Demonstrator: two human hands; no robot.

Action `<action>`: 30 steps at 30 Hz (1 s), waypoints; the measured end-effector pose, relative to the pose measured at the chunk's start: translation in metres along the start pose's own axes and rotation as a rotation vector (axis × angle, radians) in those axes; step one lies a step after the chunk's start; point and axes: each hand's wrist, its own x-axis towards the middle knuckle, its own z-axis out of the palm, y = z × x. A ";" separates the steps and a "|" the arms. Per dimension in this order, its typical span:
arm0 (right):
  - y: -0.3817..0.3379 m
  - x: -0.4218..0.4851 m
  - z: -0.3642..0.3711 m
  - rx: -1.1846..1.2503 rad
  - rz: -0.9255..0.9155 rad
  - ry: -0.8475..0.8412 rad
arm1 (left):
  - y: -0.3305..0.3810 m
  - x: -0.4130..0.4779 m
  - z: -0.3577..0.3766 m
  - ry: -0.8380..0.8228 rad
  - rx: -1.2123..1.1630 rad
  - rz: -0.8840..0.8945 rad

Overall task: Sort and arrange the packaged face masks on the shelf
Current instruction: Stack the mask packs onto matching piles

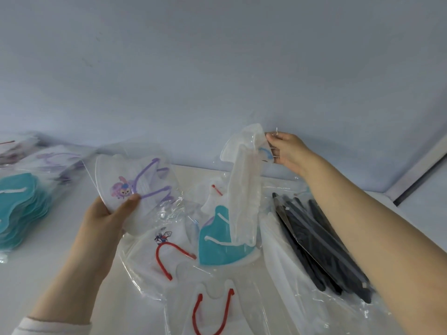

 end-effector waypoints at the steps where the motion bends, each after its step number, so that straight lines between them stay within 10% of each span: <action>1: -0.002 -0.002 -0.002 0.038 -0.004 0.012 | 0.001 0.000 0.001 -0.002 0.002 0.010; 13: 0.008 -0.048 -0.022 0.236 -0.292 0.376 | 0.005 -0.009 0.021 -0.027 -0.048 -0.008; 18: 0.052 -0.108 -0.001 -0.460 -0.644 0.053 | 0.002 -0.021 0.032 -0.045 -0.029 -0.055; 23: 0.093 -0.130 0.003 -0.987 -0.587 -0.229 | -0.003 -0.027 0.034 -0.033 -0.032 -0.062; 30: 0.070 -0.145 -0.006 -0.601 -0.451 0.002 | 0.000 -0.031 0.021 -0.008 -0.050 -0.052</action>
